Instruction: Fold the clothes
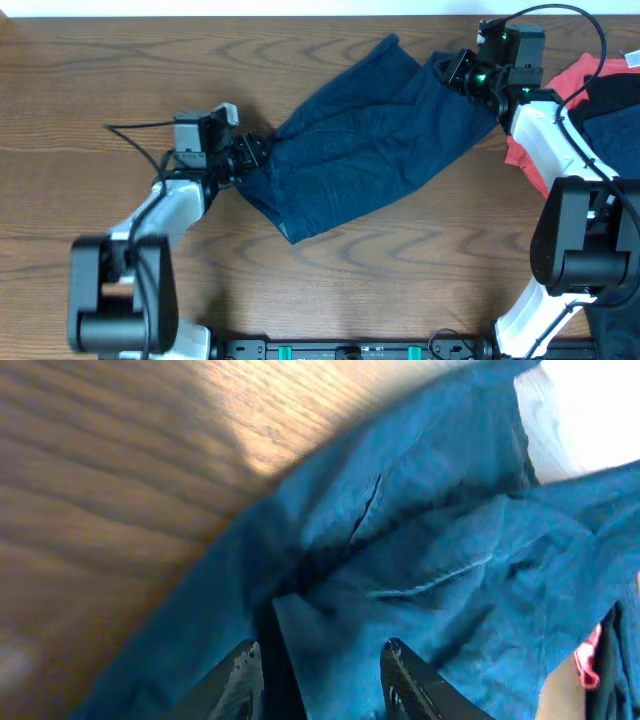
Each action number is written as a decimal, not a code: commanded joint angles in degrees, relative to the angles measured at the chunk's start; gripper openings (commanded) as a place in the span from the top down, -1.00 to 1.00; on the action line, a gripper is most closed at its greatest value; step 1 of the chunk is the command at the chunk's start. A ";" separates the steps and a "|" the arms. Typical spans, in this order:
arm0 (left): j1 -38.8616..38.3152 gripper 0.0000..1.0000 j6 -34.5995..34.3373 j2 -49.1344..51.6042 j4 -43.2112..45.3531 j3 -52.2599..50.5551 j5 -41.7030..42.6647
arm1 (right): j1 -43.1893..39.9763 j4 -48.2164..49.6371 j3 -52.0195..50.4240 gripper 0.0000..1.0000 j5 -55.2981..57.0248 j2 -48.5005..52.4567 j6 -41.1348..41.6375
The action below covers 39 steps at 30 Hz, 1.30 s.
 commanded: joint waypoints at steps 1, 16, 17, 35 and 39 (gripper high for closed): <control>0.07 0.19 -1.01 3.69 3.41 0.13 5.40 | 0.46 -0.02 0.90 0.98 -1.70 -0.09 0.24; 0.11 0.88 -2.45 -1.88 1.75 0.50 12.02 | -1.07 0.20 1.16 0.97 -2.08 -1.44 2.84; 0.13 0.88 -2.19 -3.28 0.44 0.50 11.61 | -1.25 0.20 1.16 0.98 -2.08 -1.73 2.99; 0.11 0.88 6.62 -28.33 -36.65 0.55 -16.57 | -0.70 0.52 1.18 0.98 9.51 -2.12 11.21; 0.11 0.88 6.58 -27.50 -37.05 0.55 -19.47 | 1.64 4.39 1.18 0.98 11.52 -1.18 11.21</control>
